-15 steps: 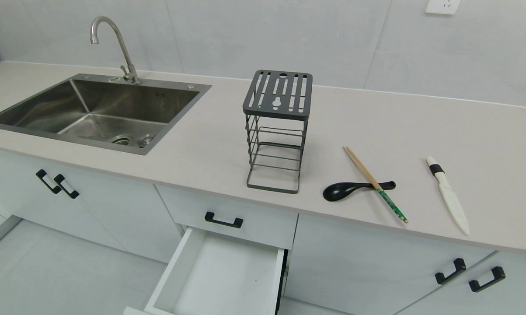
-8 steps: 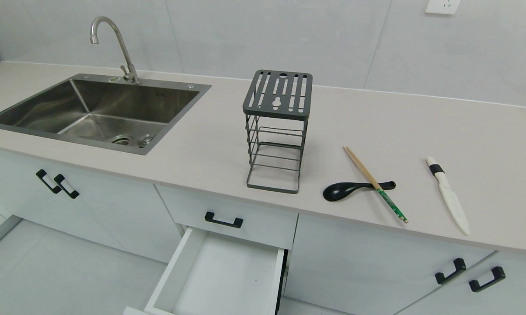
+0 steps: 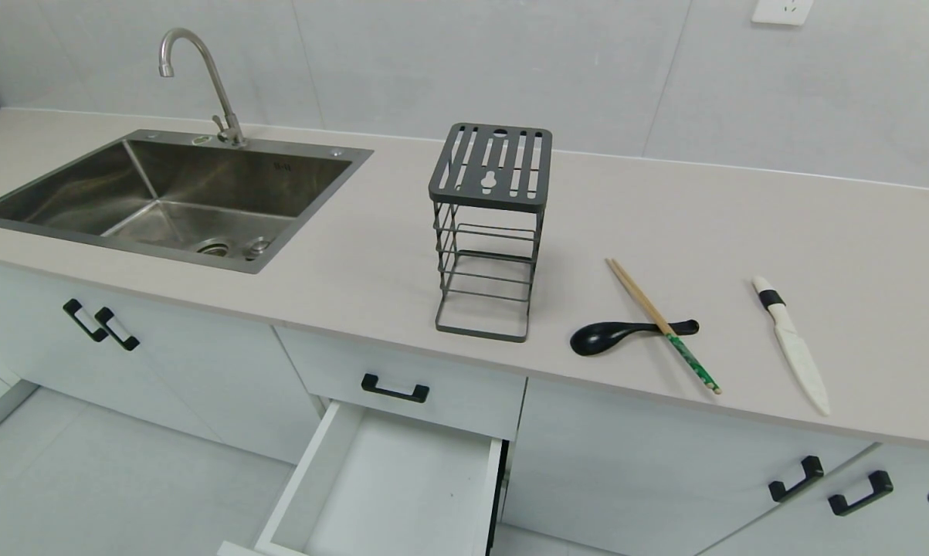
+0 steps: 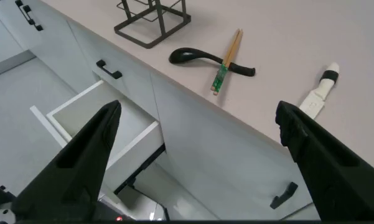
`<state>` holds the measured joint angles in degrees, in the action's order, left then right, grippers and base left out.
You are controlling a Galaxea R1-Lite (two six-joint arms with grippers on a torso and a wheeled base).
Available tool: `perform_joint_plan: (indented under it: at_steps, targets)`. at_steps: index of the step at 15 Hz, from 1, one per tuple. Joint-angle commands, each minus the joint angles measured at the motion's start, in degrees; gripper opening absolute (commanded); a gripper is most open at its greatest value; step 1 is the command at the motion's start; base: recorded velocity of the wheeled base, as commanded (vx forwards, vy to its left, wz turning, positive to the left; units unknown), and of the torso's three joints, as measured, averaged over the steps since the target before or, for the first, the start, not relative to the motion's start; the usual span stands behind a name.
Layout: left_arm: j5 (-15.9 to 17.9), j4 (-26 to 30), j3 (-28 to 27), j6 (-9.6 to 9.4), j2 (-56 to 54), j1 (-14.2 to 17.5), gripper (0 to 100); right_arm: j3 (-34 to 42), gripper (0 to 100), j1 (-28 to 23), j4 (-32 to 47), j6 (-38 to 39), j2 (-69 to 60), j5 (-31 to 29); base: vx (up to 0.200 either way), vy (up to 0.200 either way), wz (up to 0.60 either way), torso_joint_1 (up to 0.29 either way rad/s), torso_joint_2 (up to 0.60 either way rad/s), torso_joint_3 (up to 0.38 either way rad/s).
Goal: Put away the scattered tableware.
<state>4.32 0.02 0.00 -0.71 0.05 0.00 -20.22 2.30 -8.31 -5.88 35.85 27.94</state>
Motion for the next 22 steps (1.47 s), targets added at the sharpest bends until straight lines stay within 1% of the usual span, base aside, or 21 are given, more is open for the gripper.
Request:
perform_joint_plan:
  at_steps: [1,2,3,4,5,6,7,8,9,10,11,12,13,15,16,17,18,20,22]
  targets:
    - [-0.01,0.06,0.0,0.0,0.13,0.0,100,-7.2,100,6.57,-7.07,-0.1,15.56,-1.57,0.0,0.0,0.0,0.0,0.0,0.0]
    - [-0.01,-0.02,0.0,0.0,0.13,0.0,100,-8.69,100,7.89,-9.44,-0.1,18.55,-3.42,0.0,0.0,0.0,0.0,0.0,0.0]
    - [-0.01,-0.02,0.0,0.0,0.13,0.0,100,-10.98,100,8.42,-9.35,-0.19,22.07,-4.91,0.0,0.0,0.0,0.0,0.0,0.0]
    - [-0.01,-0.02,0.0,0.0,0.13,0.0,100,-13.61,100,10.44,-9.18,-0.28,26.11,-7.29,0.0,0.0,0.0,0.0,0.0,0.0]
    - [-0.01,0.06,0.0,0.0,0.13,0.0,100,-16.6,100,13.96,-8.91,-0.19,29.54,-11.15,0.0,0.0,0.0,0.0,0.0,0.0]
    - [-0.01,0.06,0.0,0.0,0.13,0.0,100,-19.33,100,17.91,-6.98,0.25,32.26,-15.9,0.0,0.0,0.0,0.0,0.0,0.0]
    - [-0.01,-0.02,0.0,0.0,0.13,0.0,100,-22.67,100,21.78,-1.44,1.66,34.64,-21.44,0.0,0.0,0.0,0.0,0.0,0.0]
    - [-0.01,-0.02,0.0,0.0,0.13,0.0,100,-26.18,100,24.85,5.33,5.79,36.66,-26.71,0.0,0.0,0.0,0.0,0.0,0.0]
    - [-0.01,-0.02,0.0,0.0,0.13,0.0,100,-29.61,100,27.32,10.77,10.53,39.73,-30.58,0.0,0.0,0.0,0.0,0.0,0.0]
    - [-0.01,0.06,0.0,-0.08,0.21,0.0,100,-30.31,100,27.67,11.65,11.5,40.44,-31.19,0.0,0.0,0.0,0.0,0.0,0.0]
    - [-0.01,-0.02,0.0,-0.08,0.13,0.0,100,-33.83,100,27.93,13.76,15.28,45.62,-33.48,0.0,0.0,0.0,0.0,0.0,0.0]
    - [-0.01,-0.02,0.0,-0.08,0.13,0.0,100,-34.0,100,27.58,13.59,15.54,47.29,-33.83,0.0,0.0,0.0,0.0,0.0,0.0]
    - [0.08,0.06,0.0,-0.08,0.13,0.0,100,-33.3,100,26.26,13.32,15.37,48.79,-33.83,0.0,0.0,0.0,0.0,0.0,0.0]
    - [-0.01,-0.02,0.0,0.0,0.13,0.0,100,-30.93,100,25.38,11.92,15.02,48.87,-33.83,0.0,0.0,0.0,0.0,0.0,0.0]
    - [-0.01,-0.02,0.0,0.0,0.13,0.0,100,-27.76,100,23.71,9.46,14.66,48.87,-33.92,0.0,0.0,0.0,0.0,0.0,0.0]
    - [-0.01,-0.02,0.0,-0.08,0.13,0.0,100,-24.34,100,22.22,5.06,13.61,48.96,-33.83,0.0,0.0,0.0,0.0,0.0,0.0]
    - [-0.01,-0.02,0.0,-0.08,0.13,0.0,100,-23.46,100,21.69,2.95,12.56,49.93,-33.74,0.0,0.0,0.0,0.0,0.0,0.0]
    - [0.08,-0.02,0.0,-0.08,0.13,0.0,100,-23.37,100,20.2,2.34,11.94,53.8,-33.74,0.0,0.0,0.0,0.0,0.0,0.0]
    - [-0.01,-0.02,0.0,-0.08,0.13,0.0,100,-23.46,100,20.2,2.25,11.94,55.99,-33.83,0.0,0.0,0.0,0.0,0.0,0.0]
